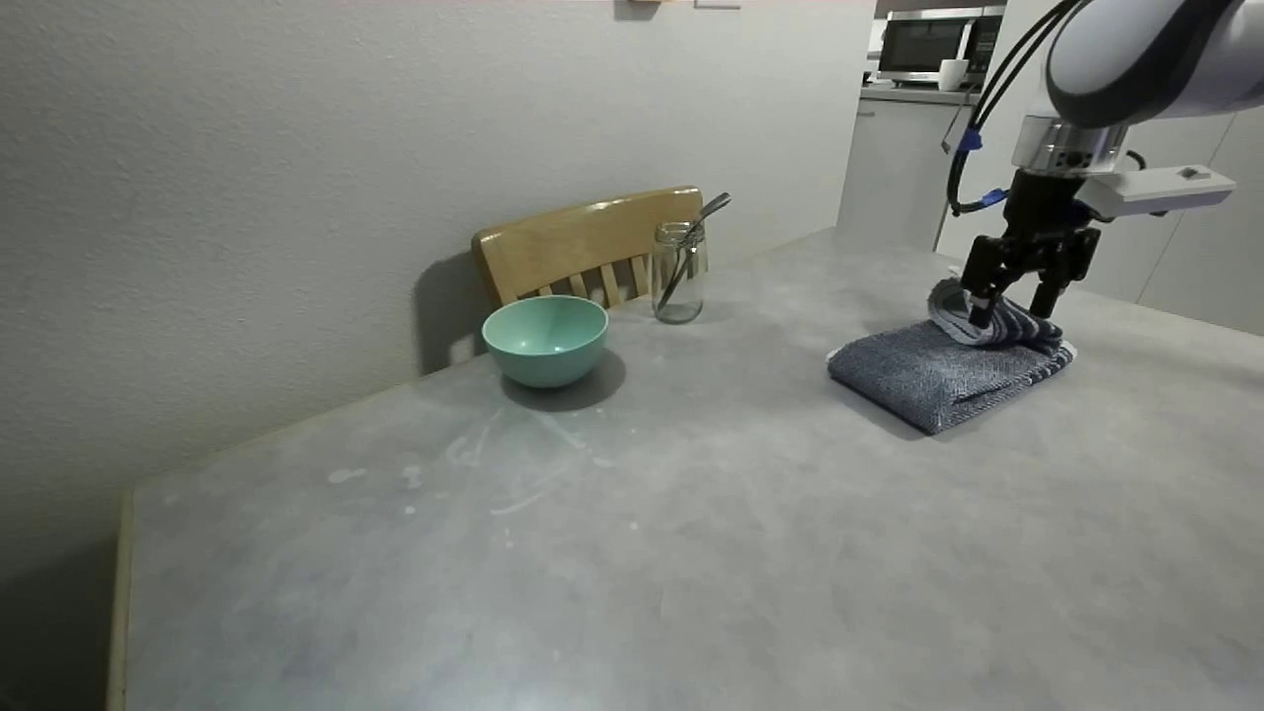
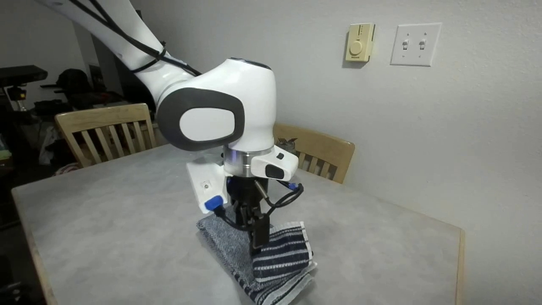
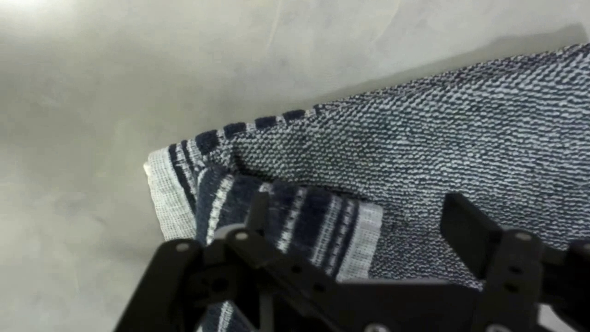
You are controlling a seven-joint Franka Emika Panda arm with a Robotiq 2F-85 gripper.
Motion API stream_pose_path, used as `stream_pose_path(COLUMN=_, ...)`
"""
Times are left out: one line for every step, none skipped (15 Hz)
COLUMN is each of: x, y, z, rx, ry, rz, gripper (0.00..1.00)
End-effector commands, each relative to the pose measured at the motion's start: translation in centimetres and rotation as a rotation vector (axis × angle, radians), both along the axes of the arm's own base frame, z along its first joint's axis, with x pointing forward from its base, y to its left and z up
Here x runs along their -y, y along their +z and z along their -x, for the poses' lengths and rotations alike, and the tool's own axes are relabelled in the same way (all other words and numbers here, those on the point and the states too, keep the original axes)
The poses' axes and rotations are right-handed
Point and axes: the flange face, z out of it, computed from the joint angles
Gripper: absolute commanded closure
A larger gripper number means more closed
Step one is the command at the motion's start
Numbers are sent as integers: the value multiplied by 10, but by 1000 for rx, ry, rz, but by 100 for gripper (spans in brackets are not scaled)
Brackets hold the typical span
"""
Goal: Fold the grey towel in half
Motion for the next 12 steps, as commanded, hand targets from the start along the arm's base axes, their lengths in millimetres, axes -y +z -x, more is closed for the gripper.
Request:
stream_pose_path(x=-5, y=-2, z=-13, rx=0, ry=13, rz=78, gripper=0)
stream_pose_path(x=-7, y=-1, z=-15, rx=-2, ry=13, rz=102, gripper=0)
stream_pose_path(x=-9, y=-1, z=-16, rx=-3, ry=14, rz=123, gripper=0)
stream_pose_path(x=-10, y=-1, z=-17, rx=-5, ry=14, rz=151, gripper=0)
stream_pose_path(x=-11, y=-2, z=-18, rx=-7, ry=15, rz=178, gripper=0)
stream_pose_path(x=-10, y=-2, z=-18, rx=-11, ry=15, rz=206, gripper=0)
stream_pose_path(x=-10, y=-3, z=-17, rx=-17, ry=14, rz=229, gripper=0)
stream_pose_path(x=-9, y=-4, z=-17, rx=-23, ry=12, rz=249, gripper=0)
stream_pose_path(x=-8, y=-5, z=-17, rx=-28, ry=8, rz=264, gripper=1)
stream_pose_path(x=-7, y=-7, z=-16, rx=-33, ry=5, rz=276, gripper=4)
stream_pose_path(x=-6, y=-9, z=-16, rx=-37, ry=0, rz=284, gripper=4)
stream_pose_path(x=-5, y=-11, z=-16, rx=-39, ry=-4, rz=288, gripper=6)
